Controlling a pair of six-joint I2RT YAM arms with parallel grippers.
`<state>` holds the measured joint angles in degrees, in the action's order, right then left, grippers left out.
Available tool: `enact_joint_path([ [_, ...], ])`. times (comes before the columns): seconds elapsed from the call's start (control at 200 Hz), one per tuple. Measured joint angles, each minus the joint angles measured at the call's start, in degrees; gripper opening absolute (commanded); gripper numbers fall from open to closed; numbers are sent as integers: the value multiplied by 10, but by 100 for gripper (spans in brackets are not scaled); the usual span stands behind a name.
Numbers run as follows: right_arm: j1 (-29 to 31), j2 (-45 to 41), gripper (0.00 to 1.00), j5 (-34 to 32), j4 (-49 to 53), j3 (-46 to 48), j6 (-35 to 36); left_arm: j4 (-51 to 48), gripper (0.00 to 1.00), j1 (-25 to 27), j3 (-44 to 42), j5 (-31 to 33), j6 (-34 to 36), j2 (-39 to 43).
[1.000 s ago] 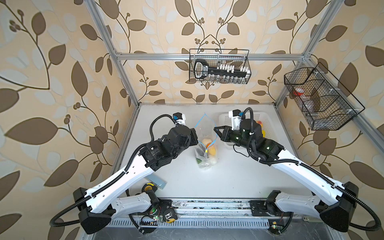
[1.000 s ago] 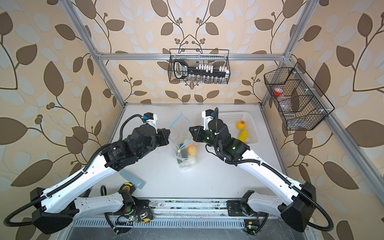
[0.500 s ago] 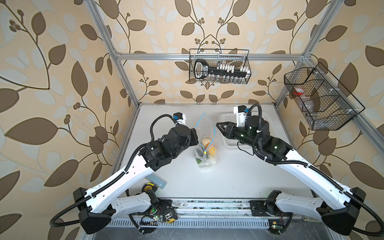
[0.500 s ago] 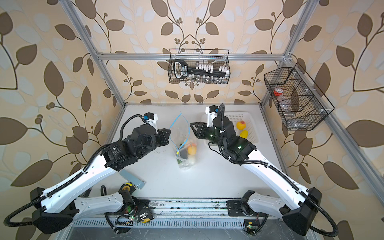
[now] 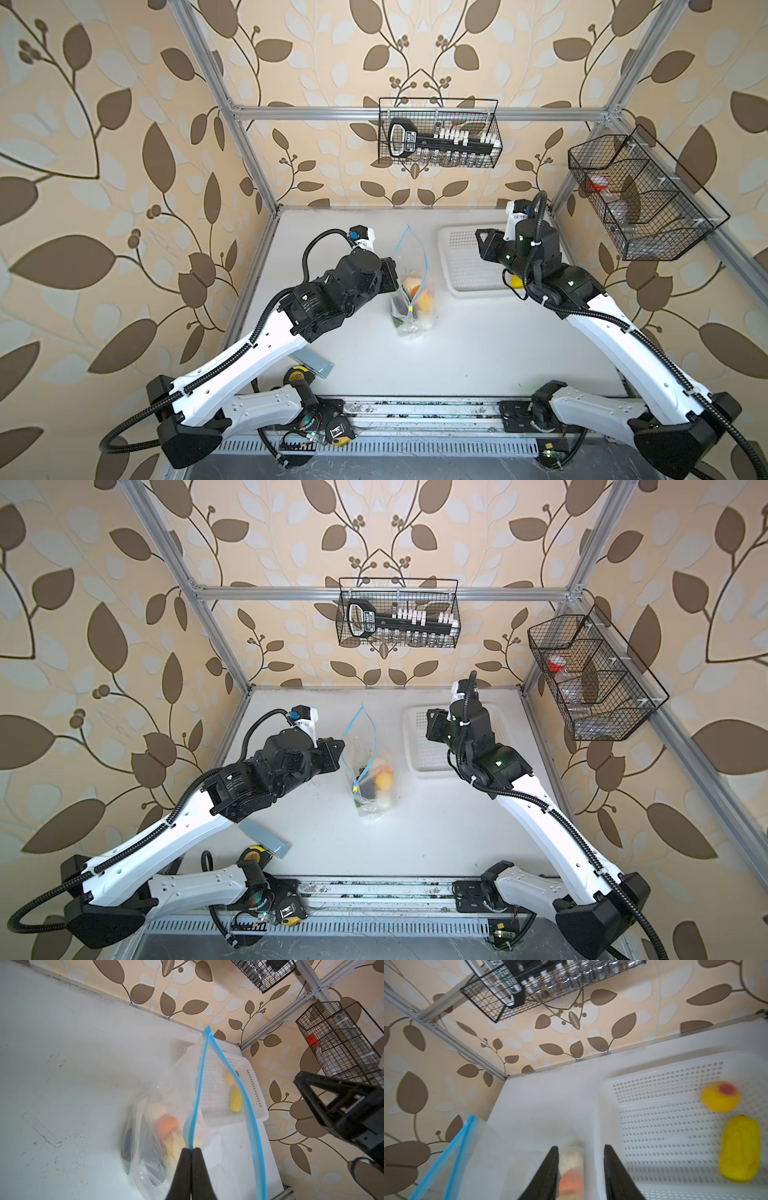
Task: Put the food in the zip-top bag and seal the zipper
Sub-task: 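Open the right gripper off the zipper and move it over the basket, then lower the right gripper onto the yellow squash and close it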
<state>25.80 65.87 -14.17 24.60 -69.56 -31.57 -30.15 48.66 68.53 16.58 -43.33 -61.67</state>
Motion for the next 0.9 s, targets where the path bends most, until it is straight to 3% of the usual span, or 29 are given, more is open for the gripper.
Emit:
enact_joint_path([
  [0.445, -120, 120, 40, -56, 82, -39, 99, 0, 0, 0, 0, -28, 19, -4],
  [0.9, -251, 333, 46, -56, 122, -122, 111, 1, 0, -2, -3, -43, 28, -9],
])
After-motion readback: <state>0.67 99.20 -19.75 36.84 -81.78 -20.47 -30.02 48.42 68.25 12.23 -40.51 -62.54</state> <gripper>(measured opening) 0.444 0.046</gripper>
